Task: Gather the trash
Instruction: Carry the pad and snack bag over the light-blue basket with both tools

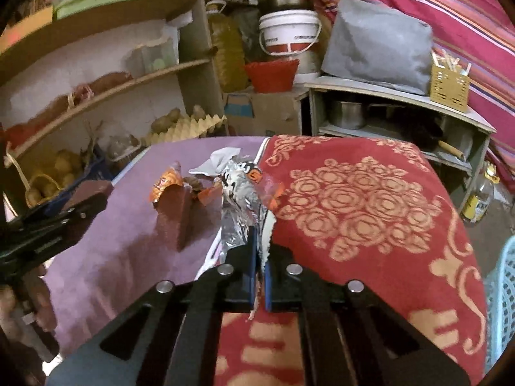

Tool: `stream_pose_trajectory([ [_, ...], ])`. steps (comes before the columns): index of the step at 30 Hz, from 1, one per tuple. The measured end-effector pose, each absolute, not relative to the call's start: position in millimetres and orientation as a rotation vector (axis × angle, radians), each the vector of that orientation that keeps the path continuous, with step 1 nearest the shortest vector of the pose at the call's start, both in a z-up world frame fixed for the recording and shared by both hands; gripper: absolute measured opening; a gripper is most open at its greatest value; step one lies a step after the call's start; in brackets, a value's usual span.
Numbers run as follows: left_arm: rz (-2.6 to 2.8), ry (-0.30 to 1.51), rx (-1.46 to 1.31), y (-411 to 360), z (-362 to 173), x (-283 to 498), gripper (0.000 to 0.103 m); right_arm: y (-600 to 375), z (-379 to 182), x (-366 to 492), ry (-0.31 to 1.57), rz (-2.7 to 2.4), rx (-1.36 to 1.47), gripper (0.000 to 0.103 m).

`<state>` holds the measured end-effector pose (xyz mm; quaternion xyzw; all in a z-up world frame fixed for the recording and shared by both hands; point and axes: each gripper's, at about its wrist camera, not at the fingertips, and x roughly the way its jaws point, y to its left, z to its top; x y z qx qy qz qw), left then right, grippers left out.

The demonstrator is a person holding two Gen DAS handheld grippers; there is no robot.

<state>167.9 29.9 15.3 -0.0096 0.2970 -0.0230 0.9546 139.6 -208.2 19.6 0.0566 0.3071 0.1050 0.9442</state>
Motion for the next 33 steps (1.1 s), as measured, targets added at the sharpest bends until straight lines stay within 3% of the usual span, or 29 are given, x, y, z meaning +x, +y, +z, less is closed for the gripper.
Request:
stream_pose_trajectory([
  [11, -0.120, 0.540, -0.004, -26.8, 39.7, 138.5, 0.065, -320.7, 55.9, 62.9, 0.521, 0.031, 0.132, 0.004],
  [23, -0.224, 0.526, 0.083, -119.2, 38.9, 116.0, 0.065, -464.7, 46.3, 0.8, 0.511, -0.286, 0.161, 0.004],
  [33, -0.307, 0.539, 0.053, -185.9, 37.8, 112.9, 0.065, -517.0, 41.9, -27.0, 0.495, -0.381, 0.199, 0.004],
])
